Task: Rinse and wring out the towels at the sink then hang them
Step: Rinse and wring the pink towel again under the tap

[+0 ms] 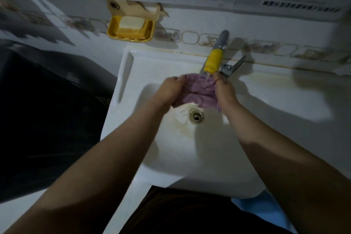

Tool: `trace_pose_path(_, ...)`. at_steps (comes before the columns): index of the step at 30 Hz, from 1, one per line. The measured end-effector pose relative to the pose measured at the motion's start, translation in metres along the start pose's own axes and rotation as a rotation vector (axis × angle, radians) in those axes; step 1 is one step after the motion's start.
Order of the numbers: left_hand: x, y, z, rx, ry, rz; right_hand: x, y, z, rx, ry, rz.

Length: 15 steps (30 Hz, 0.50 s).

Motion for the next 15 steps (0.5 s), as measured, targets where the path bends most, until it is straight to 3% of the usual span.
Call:
trace_pose_path(3,0.033,0.017,0.014,-0.102,0.073,0.048,-0.001,-0.001,-0.018,0.215,-0.404,-0.428)
trace_pose_path(5,0.042,0.028,0.017,-0.144,0.082,0.085,-0.007,0.007,-0.037,0.224,-0.650,-0.542)
trace_pose_path(7,0.043,0.037,0.016,-0.197,0.087,0.131,-0.008,0.017,-0.045,0.162,-0.772,-0.585)
trace_pose_path(9,0.042,0.043,0.016,-0.253,0.133,0.213,-0.003,0.022,-0.040,0.092,-0.766,-0.563)
trace_pose_path(11,0.038,0.036,0.019,-0.212,0.211,0.212,0.010,0.021,-0.025,0.005,-0.629,-0.369)
trace_pose_path(13,0.028,0.009,0.024,-0.007,0.216,0.046,0.014,0.010,-0.015,-0.062,-0.450,0.024)
trace_pose_path(15,0.014,-0.018,0.025,0.159,0.187,-0.081,0.002,-0.011,-0.015,0.028,-0.341,0.244)
Point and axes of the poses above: each hand's wrist, its own z-axis towards the middle knuckle, its own x-axis out of the back of the hand, y = z × x, the point moved 8 cm from there along z, towards the middle knuckle, and after that the axes turned 15 degrees about x, right-handed, at the moved point
